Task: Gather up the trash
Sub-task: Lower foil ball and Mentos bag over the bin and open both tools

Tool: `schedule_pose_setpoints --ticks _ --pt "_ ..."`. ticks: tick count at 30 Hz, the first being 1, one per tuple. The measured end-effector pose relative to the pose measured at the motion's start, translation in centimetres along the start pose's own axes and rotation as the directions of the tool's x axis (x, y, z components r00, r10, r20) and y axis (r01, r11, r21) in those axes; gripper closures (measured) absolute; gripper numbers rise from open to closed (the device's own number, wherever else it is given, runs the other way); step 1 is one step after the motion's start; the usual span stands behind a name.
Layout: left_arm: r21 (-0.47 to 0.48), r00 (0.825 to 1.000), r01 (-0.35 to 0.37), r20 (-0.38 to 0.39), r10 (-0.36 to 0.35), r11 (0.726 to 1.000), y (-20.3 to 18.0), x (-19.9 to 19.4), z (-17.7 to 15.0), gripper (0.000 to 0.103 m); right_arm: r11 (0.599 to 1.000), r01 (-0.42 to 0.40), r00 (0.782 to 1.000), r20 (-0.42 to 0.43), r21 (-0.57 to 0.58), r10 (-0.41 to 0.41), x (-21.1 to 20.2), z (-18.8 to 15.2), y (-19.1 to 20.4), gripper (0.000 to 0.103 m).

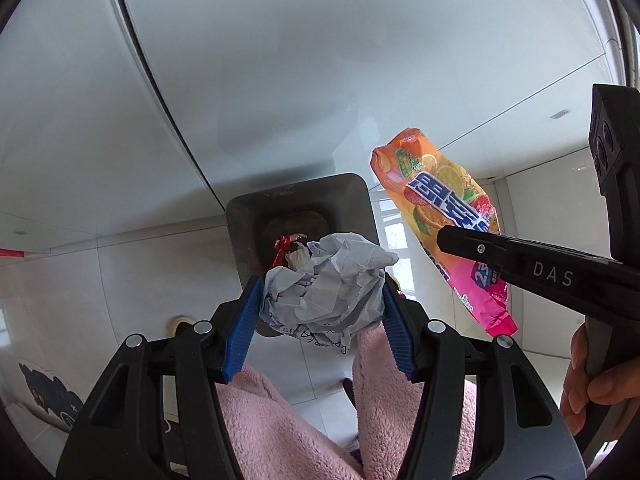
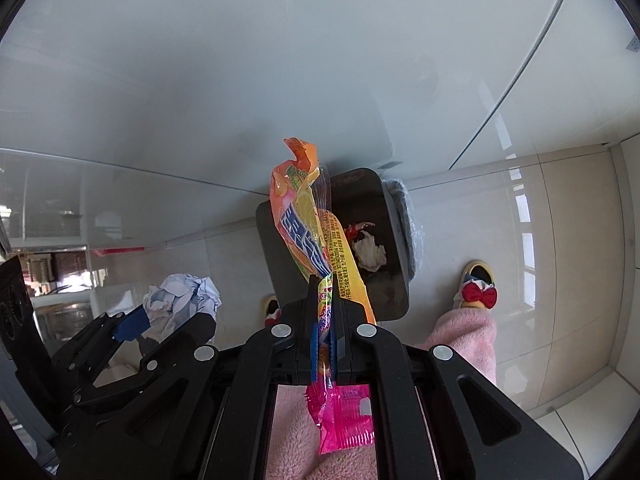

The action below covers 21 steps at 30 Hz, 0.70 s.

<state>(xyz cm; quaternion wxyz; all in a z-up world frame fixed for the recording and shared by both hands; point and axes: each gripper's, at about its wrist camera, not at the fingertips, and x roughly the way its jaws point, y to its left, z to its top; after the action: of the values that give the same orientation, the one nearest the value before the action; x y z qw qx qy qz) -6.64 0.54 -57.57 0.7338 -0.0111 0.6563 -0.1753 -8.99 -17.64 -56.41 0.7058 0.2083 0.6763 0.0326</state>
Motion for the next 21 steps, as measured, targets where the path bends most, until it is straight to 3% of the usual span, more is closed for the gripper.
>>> schedule_pose_setpoints --ticks 8,18,21 --pt "-0.015 0.998 -0.017 -0.055 0.016 1.000 0.6 2.4 0.2 0.048 1.000 0.015 0.995 -0.100 -0.009 -0.016 2.6 1.0 1.5 0.098" --pt "-0.022 0.998 0.010 -0.065 -0.012 1.000 0.7 2.9 0.3 0.042 0.999 -0.001 0.993 -0.116 0.040 0.006 3.3 2.2 1.4 0.092" --pt "-0.020 0.998 0.012 -0.065 -0.013 1.000 0.7 2.8 0.3 0.041 0.998 -0.011 0.993 -0.113 0.059 0.017 3.3 2.8 1.3 0.069"
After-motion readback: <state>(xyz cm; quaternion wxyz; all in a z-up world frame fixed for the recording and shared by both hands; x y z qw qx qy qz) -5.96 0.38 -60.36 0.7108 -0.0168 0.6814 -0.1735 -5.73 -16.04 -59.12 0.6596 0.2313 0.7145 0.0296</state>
